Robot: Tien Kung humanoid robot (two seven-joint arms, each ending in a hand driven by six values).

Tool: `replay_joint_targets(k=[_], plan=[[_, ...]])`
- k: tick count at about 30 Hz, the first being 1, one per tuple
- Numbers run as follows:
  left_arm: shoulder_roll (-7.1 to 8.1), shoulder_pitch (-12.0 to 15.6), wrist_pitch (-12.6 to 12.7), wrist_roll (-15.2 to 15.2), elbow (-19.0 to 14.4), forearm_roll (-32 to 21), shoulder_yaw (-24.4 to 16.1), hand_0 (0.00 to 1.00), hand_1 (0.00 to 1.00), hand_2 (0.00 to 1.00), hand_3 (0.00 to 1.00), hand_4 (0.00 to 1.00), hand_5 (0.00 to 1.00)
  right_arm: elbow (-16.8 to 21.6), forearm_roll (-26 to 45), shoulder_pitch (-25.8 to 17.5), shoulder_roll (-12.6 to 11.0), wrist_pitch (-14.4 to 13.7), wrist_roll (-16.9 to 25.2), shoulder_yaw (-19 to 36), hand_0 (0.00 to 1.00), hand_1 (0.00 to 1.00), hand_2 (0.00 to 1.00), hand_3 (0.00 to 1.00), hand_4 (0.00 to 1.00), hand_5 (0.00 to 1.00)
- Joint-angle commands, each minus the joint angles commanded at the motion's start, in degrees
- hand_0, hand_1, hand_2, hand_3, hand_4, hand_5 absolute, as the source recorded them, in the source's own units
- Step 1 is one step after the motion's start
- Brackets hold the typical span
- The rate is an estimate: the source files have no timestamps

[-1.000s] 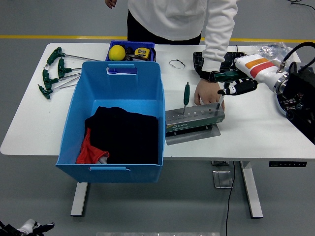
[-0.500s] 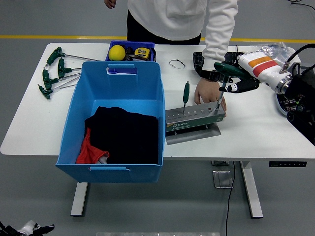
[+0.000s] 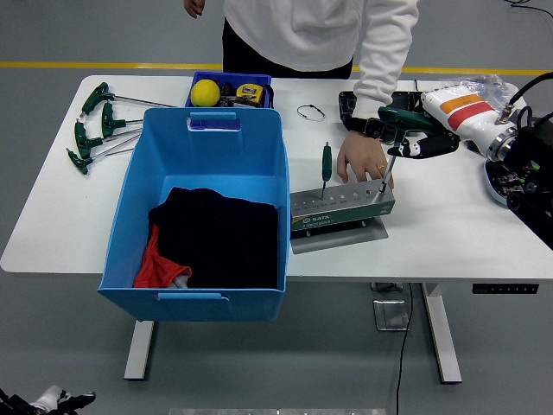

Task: Lift tool from toolbox,place it in box,lift tool from toolbox,place it in box

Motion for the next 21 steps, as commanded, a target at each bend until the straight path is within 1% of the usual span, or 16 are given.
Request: replay_joint_targets(k=[1,2,7,8,13,14,21], plan=[[0.02,0.00,-0.01,0.02,0.00,0.11,-0.11,0.691,0.660,0.680,0.630,0.661,0.669,0.16,0.10,0.04,-0.09,0.05,-0.08,0.11,0.002,0.002,0.002,0.002,0.998,0.711],[0.03,0.01,-0.02,0.03,0.00,0.17,-0.17,0.692,0.661,0.680,0.630,0.661,0.670,0.26,0.17,0.05,-0.16,0.10,-0.14,0.17,0.002,0.002,0.002,0.002,0.977,0.730],[0.09,0.05,-0.05,0.11,0.00,0.55,-0.59,0.692,0.661,0.680,0.630,0.661,0.670,1.22,1.19,-0.08,-0.79,0.65,-0.51,0.73,0.002,0.002,0.002,0.002,0.977,0.730],[0.09,0.06,-0.04,0.12,0.00,0.59,-0.64,0.691,0.660,0.680,0.628,0.662,0.668,1.53,1.57,-0.15,-0.99,0.86,-0.52,0.92,0.002,0.002,0.002,0.002,0.948,0.749],[0.10,0.05,0.07,0.12,0.00,0.58,-0.71,0.691,0.660,0.680,0.628,0.662,0.668,3.26,2.15,-0.42,-1.91,1.79,-1.02,2.03,0.002,0.002,0.002,0.002,0.948,0.749],[0.11,0.04,0.07,0.12,0.00,0.65,-0.76,0.693,0.661,0.680,0.628,0.661,0.668,3.57,2.41,-0.43,-2.06,1.98,-1.04,2.18,0.002,0.002,0.002,0.002,0.918,0.754],[0.14,0.02,0.09,0.11,0.00,0.82,-0.84,0.692,0.660,0.680,0.629,0.661,0.669,5.02,3.35,-0.52,-2.68,3.09,-1.21,2.74,0.002,0.002,0.002,0.002,0.905,0.753]])
